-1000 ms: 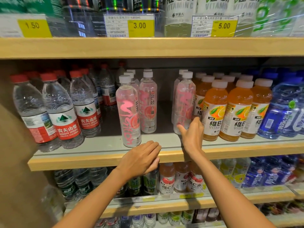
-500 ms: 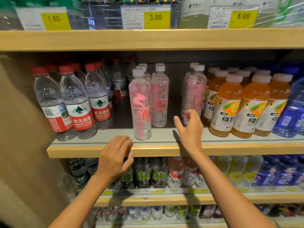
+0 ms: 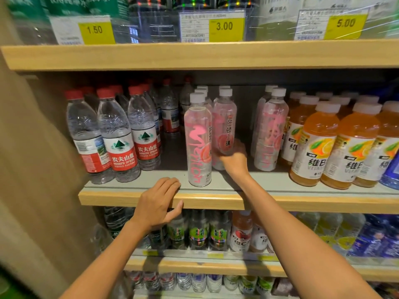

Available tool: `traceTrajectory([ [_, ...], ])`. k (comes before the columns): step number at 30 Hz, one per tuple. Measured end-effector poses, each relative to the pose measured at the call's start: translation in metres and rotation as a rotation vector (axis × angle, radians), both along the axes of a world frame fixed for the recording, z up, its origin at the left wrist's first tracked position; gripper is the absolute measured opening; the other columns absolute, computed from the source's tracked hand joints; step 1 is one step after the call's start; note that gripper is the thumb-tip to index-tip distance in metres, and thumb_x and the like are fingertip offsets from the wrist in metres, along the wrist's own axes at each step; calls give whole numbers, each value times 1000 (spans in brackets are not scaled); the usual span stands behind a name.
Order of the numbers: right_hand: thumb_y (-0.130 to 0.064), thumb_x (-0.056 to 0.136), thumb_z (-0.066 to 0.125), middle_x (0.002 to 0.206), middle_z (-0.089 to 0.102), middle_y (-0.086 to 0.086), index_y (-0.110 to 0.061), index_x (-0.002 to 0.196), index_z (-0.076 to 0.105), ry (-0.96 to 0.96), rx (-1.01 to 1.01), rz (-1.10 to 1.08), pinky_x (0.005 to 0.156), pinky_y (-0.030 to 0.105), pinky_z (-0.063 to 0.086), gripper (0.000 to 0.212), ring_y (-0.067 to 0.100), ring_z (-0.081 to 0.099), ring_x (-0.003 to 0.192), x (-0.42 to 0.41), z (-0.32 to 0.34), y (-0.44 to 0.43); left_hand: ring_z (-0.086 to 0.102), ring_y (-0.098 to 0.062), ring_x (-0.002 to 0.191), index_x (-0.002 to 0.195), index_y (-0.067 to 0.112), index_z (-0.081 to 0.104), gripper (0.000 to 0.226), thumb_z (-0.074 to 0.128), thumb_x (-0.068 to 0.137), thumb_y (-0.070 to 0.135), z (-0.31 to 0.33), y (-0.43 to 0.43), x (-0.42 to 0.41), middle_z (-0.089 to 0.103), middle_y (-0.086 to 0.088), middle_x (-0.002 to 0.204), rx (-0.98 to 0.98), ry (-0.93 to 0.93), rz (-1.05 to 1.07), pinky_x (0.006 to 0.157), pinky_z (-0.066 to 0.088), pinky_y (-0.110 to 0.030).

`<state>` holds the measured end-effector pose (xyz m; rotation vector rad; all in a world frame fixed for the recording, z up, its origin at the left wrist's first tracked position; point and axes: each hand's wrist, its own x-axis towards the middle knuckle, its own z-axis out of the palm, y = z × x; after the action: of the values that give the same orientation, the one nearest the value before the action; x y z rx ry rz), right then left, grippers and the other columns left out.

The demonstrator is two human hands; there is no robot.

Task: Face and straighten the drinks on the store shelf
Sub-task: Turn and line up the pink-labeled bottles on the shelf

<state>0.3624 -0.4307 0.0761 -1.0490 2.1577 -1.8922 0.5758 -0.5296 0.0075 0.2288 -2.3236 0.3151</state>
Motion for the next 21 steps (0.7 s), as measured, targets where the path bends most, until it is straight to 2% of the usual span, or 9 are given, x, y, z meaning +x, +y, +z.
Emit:
traceTrajectory([
  [2, -18, 77, 78, 111, 66, 16, 0, 111, 62, -26, 55, 14, 88, 32, 48, 41, 24, 61, 103, -1, -1, 4, 59, -22, 99, 104, 3, 68, 44, 48, 87, 38, 3, 3, 2, 68, -8, 105, 28, -22, 2, 63, 54, -28],
  [4, -17, 80, 74, 78, 70, 2, -7, 80, 68, 22, 82, 15, 67, 25, 45, 11, 3, 61, 71, -3, -3, 13, 56, -20, 99, 104, 3, 67, 44, 48, 86, 38, 7, 6, 4, 67, -8, 105, 46, -50, 5, 64, 54, -27],
  [5, -16, 81, 73, 58, 62, -9, -13, 62, 60, 69, 76, 5, 57, 23, 40, 23, -3, 52, 53, -2, -2, 18, 56, -19, 98, 104, 3, 67, 44, 47, 87, 39, 10, 8, 5, 66, -8, 104, 51, -67, 8, 63, 53, -27],
  [6, -17, 81, 74, 50, 52, -15, -15, 57, 52, 118, 61, -10, 51, 22, 35, 33, -2, 46, 45, -3, -2, 24, 57, -19, 95, 103, 4, 67, 43, 47, 87, 39, 14, 10, 6, 66, -8, 103, 57, -86, 12, 62, 53, -27],
  [10, -23, 77, 78, 78, 49, -13, -7, 96, 46, 151, 9, -12, 54, 5, 39, 39, -4, 50, 67, 6, 9, 60, 64, -22, 84, 95, 6, 67, 40, 42, 89, 37, 28, 24, 11, 67, -5, 95, 157, -86, 24, 56, 52, -31],
  [13, -14, 76, 78, 83, 57, -13, -15, 102, 48, 130, -31, 99, 56, 1, 40, 39, -13, 57, 65, 18, 13, 88, 65, -22, 87, 97, 6, 67, 38, 41, 92, 34, 41, 43, 10, 68, -4, 96, 348, 107, 34, 63, 54, -36],
  [15, -9, 77, 76, 85, 62, -4, -16, 102, 50, 30, -78, 200, 53, 5, 43, 37, -11, 59, 59, 32, 14, 103, 64, -16, 91, 100, 8, 68, 30, 47, 93, 28, 57, 60, 4, 69, 0, 98, 549, 286, -7, 76, 52, -28],
  [17, -7, 77, 75, 91, 65, 2, -16, 103, 51, -51, -94, 273, 59, 8, 47, 36, -6, 62, 67, 47, 10, 114, 64, -8, 92, 100, 14, 68, 20, 51, 96, 23, 77, 78, -6, 69, 7, 97, 780, 429, -113, 81, 48, -17],
  [21, -14, 74, 80, 96, 68, -1, -17, 109, 52, -122, -74, 405, 66, 12, 50, 45, 1, 66, 77, 81, -1, 129, 66, -10, 95, 109, 13, 64, 20, 51, 97, 23, 118, 115, -32, 69, -2, 105, 1270, 462, -348, 86, 52, -26],
])
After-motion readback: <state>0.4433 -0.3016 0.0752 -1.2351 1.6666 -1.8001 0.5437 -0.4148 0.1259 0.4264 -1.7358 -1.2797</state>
